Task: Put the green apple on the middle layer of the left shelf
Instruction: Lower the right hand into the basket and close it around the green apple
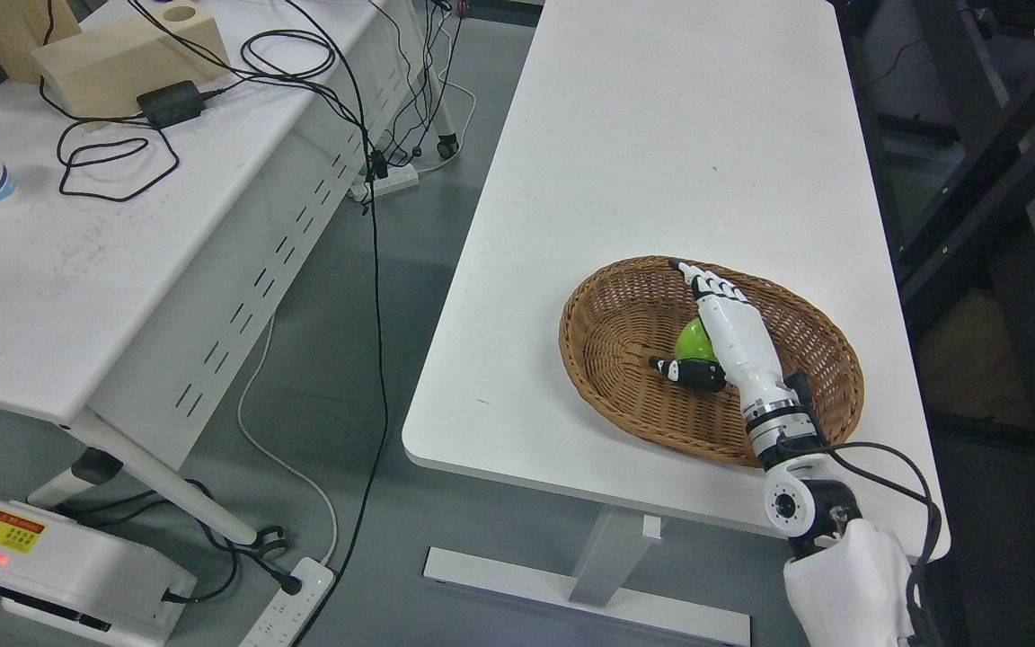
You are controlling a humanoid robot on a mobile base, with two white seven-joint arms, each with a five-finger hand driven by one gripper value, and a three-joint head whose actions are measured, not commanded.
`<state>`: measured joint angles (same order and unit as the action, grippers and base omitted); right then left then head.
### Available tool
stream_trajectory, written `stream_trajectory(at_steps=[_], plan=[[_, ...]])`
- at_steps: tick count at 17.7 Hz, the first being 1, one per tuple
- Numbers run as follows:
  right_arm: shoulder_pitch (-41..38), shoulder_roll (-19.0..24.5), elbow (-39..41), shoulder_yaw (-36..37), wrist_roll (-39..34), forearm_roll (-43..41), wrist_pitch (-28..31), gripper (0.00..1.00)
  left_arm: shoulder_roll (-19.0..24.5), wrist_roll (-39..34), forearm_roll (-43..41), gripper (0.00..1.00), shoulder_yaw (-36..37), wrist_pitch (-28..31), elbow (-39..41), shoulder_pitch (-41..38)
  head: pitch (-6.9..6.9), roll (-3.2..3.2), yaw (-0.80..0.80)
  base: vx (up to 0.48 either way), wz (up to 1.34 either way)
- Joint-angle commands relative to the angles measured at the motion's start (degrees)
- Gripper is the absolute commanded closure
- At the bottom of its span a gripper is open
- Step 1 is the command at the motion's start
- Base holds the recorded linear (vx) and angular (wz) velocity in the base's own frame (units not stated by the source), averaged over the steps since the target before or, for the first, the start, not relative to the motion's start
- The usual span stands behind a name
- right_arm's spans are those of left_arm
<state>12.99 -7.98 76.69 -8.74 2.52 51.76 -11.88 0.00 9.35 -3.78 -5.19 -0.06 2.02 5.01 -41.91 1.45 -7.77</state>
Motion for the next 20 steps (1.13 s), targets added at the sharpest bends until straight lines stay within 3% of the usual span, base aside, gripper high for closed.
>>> stream_trajectory(at_steps=[1, 5, 8, 13, 18, 20], plan=[[-0.42, -2.75, -3.74, -0.23, 5.03, 0.18, 0.01, 0.22, 1.0, -0.03, 0.0, 0.0, 0.0, -0.03, 0.0, 0.0, 0.0, 0.0, 0.0, 0.0, 0.0], [-0.34, -2.75, -3.56, -0.05, 5.12, 0.18, -0.08, 0.38, 1.0, -0.03, 0.0, 0.0, 0.0, -0.03, 0.0, 0.0, 0.0, 0.0, 0.0, 0.0, 0.0], [-1.12, -2.92, -3.39, -0.05, 4.77, 0.0, -0.43, 0.55, 1.0, -0.03, 0.0, 0.0, 0.0, -0.03, 0.0, 0.0, 0.0, 0.0, 0.0, 0.0, 0.0], [-1.56, -3.62, -3.13, 0.21, 4.68, -0.35, -1.39, 0.96, 1.0, 0.05, 0.0, 0.0, 0.0, -0.03, 0.0, 0.0, 0.0, 0.0, 0.0, 0.0, 0.0], [-1.48, -2.92, 0.55, 4.68, 4.6, -2.1, -2.1, 0.98, 1.0, -0.03, 0.0, 0.0, 0.0, -0.03, 0.0, 0.0, 0.0, 0.0, 0.0, 0.0, 0.0], [-1.39, -2.92, 2.14, 7.49, 4.16, -9.36, -2.01, 0.98, 1.0, -0.03, 0.0, 0.0, 0.0, -0.03, 0.0, 0.0, 0.0, 0.0, 0.0, 0.0, 0.0]])
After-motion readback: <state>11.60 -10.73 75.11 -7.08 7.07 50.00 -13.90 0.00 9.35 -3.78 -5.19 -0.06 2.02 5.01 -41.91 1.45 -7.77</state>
